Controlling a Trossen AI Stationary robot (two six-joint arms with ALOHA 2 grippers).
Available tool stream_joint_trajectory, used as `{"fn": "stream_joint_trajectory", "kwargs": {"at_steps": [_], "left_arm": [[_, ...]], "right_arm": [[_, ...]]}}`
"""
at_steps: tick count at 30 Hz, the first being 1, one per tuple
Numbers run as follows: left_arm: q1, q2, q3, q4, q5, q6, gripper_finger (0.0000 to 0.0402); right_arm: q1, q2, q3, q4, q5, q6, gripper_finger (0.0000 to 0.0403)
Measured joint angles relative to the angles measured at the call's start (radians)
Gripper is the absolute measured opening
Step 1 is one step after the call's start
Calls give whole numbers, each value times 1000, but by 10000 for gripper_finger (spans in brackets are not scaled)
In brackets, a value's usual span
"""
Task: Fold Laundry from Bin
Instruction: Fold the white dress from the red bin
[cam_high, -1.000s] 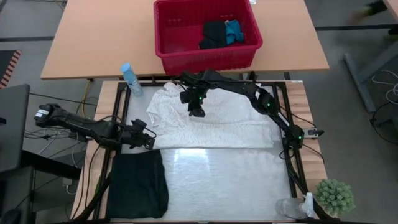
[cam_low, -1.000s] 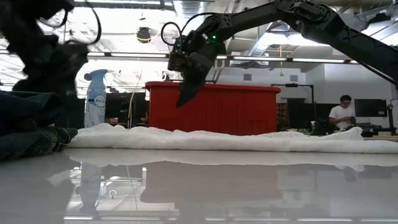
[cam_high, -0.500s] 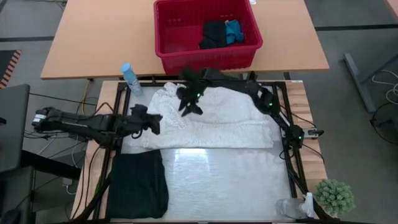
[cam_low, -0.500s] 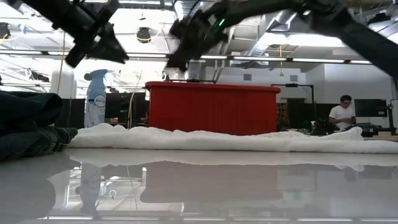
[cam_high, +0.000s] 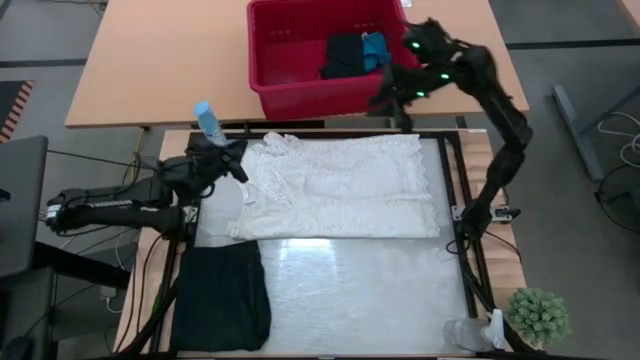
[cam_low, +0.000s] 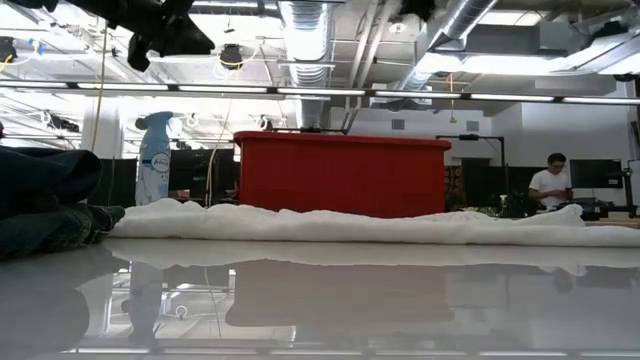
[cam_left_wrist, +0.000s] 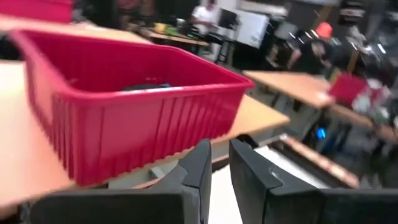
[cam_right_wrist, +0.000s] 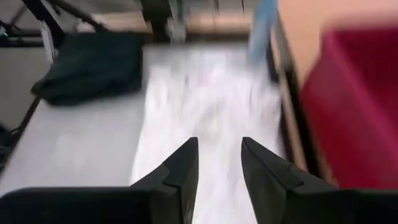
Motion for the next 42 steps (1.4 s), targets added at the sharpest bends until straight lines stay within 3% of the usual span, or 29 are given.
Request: {"fn": "stream_joint_trajectory", "kwargs": {"at_steps": [4, 10, 15, 20, 25, 29, 33, 38, 42], "left_arm": [[71, 6, 0, -42, 145, 58, 45], [156, 43, 0, -64, 252, -14, 45], [200, 88, 0, -69, 226, -9, 45], [256, 166, 0, -108, 304, -116, 45], [287, 246, 0, -103, 334, -136, 45], [300, 267, 0, -106, 357, -155, 45], [302, 265, 0, -106, 369, -144, 45], [303, 264, 0, -107, 444, -149, 47], [302, 264, 0, -107, 501, -147, 60]], "right_arm": [[-5, -43, -156, -64, 20, 37, 123], [-17, -187, -684, 226, -39, 63, 101], [-79, -329, -1065, 734, -64, 305, 97], [16, -274, -1268, 1287, -51, 615, 97], [113, -103, -1254, 1596, 46, 721, 97], [167, 52, -1203, 1652, 44, 850, 97], [182, 190, -1096, 1596, -16, 954, 97], [216, 336, -937, 1437, -52, 941, 101], [239, 375, -821, 1219, 55, 851, 114]]}}
